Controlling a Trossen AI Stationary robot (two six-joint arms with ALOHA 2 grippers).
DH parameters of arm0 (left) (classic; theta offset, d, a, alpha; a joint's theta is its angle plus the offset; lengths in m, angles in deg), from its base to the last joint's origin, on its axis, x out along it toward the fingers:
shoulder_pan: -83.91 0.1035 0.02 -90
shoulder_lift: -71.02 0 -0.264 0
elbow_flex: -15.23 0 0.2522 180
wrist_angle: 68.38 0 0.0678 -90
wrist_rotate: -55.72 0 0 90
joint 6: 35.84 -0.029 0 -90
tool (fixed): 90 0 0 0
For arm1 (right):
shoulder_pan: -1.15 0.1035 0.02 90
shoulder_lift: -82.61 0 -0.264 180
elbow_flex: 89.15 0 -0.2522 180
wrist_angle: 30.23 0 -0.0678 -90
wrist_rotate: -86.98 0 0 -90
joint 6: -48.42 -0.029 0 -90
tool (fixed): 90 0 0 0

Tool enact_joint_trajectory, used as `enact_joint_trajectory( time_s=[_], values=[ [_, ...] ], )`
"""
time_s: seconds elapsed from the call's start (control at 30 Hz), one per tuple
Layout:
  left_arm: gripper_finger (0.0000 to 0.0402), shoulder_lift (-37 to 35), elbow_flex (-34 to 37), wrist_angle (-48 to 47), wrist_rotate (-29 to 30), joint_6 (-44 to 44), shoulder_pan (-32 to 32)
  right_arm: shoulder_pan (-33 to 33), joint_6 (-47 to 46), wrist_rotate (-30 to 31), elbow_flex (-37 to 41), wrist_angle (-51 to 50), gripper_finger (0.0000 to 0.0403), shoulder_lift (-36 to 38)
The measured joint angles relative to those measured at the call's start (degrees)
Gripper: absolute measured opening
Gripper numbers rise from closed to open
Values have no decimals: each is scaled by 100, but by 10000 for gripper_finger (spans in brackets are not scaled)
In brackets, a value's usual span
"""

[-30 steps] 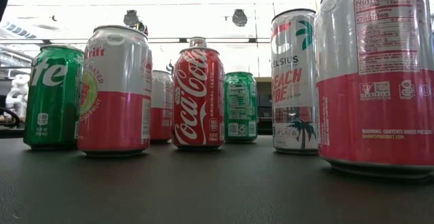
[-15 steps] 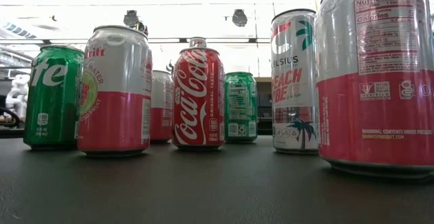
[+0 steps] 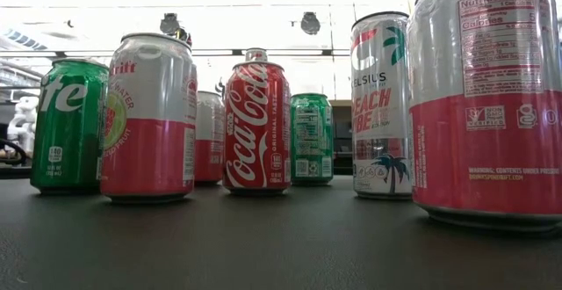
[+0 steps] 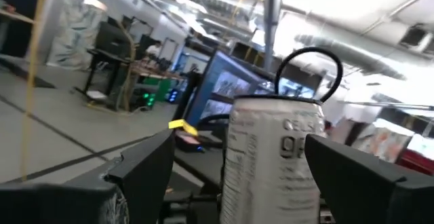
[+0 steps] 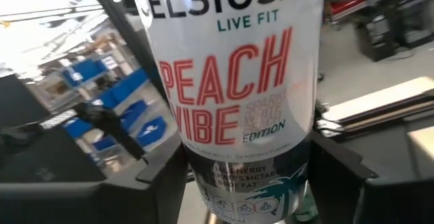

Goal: Place canned beverage on shelf
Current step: Put the top white pink soda can aligned with the other white pink soda can on the shelf

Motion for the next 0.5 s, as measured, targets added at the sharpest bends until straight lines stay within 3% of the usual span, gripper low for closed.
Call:
enact_joint_trajectory(
  time_s=[0.3, 0.5],
  values=[
    [332, -172, -2, -110, 1537, -696, -540, -2, 343, 904, 7, -253, 224, -2],
    [332, -212, -2, -109, 1928, -707, -785, -2, 688, 1447, 7, -246, 224, -4]
  ],
)
